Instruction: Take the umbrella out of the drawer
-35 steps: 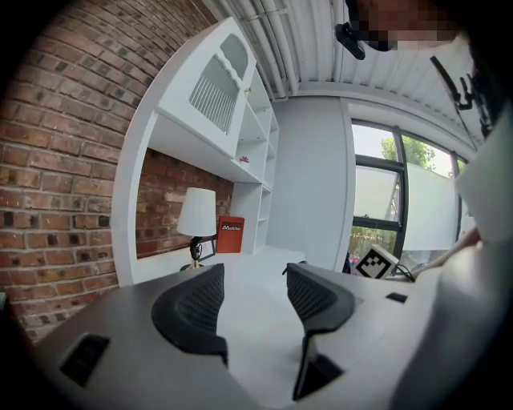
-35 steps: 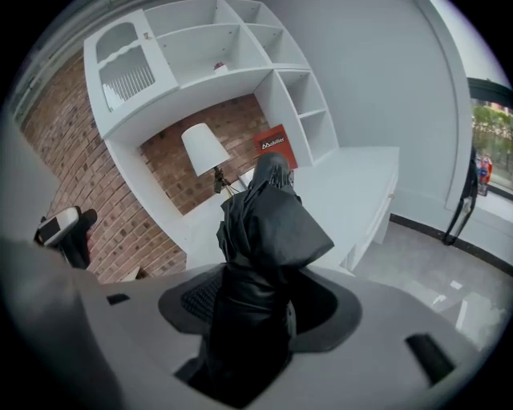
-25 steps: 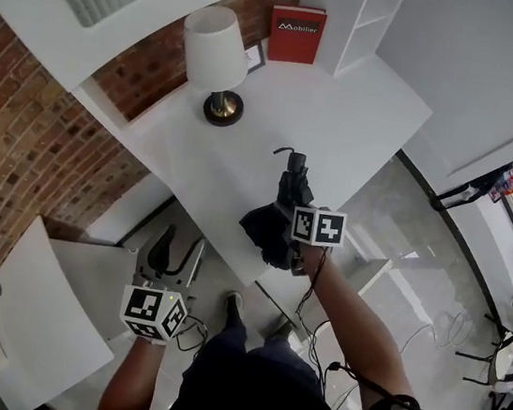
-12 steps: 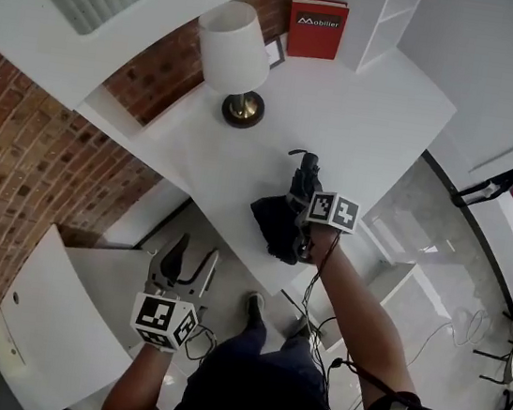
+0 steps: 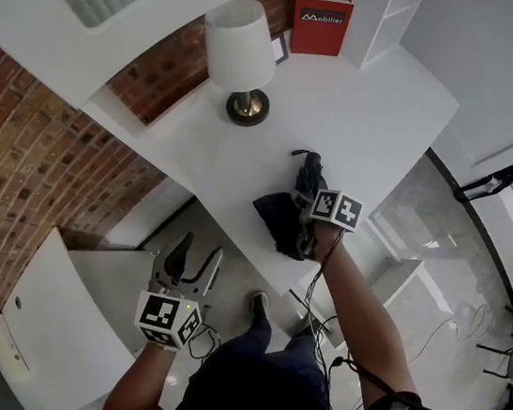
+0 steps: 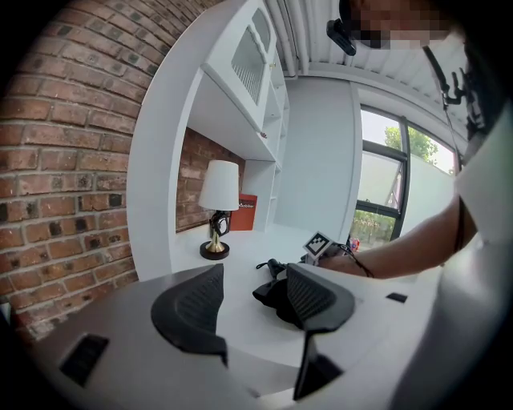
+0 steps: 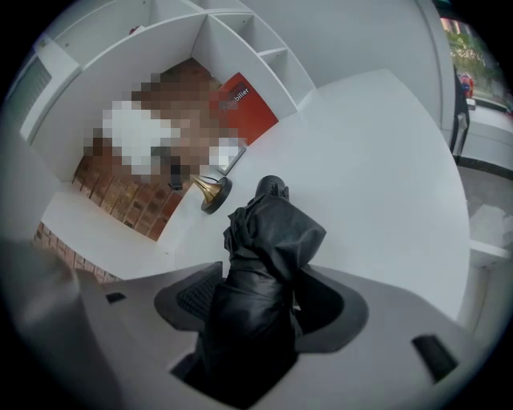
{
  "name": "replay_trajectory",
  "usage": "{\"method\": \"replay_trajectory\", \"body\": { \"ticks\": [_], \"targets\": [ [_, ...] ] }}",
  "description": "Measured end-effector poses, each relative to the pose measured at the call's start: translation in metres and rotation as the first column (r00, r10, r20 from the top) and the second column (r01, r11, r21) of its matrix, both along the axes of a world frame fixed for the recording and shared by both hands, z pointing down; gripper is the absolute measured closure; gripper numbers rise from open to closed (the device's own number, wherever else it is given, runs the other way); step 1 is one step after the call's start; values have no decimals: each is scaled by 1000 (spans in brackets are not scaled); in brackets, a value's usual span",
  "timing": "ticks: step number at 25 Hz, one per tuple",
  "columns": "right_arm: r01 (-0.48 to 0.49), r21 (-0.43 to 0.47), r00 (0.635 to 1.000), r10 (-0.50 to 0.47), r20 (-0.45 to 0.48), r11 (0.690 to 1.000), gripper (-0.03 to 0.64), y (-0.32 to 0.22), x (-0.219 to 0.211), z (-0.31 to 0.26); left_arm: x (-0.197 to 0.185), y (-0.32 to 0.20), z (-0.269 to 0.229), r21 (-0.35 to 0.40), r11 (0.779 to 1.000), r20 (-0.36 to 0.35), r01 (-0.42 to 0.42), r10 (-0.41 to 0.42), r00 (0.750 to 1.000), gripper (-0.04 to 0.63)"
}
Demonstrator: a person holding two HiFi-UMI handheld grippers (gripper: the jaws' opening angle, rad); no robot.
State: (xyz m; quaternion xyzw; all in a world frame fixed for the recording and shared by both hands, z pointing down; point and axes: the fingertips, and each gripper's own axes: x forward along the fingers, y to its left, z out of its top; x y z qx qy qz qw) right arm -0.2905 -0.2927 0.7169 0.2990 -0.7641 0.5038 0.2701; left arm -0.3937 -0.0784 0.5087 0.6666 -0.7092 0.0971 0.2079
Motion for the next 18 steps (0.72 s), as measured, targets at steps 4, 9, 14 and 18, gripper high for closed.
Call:
{"method": "replay_trajectory", "body": {
  "ticks": [4,9,14,18],
  "targets": [
    [17,50,1000,-16,-12,999,289,-1,1,-8,-1,-1,-2,7,1000,-7,-7,7,1000,354],
    [13,116,1000,-12,-13,993,283,-5,9,-30,3,-4,-8,24,1000,-9,-17,17,1000,354],
    [-16,217,1000,17,0,976,340,-11,29,-70,7,-18,-20,62,998,-21,-17,18,1000,354],
    [-6,334,1000,4,8,943,394,-6,46,-112,18,-26,-30,82,997,-19,-13,15,1000,354]
  ]
}}
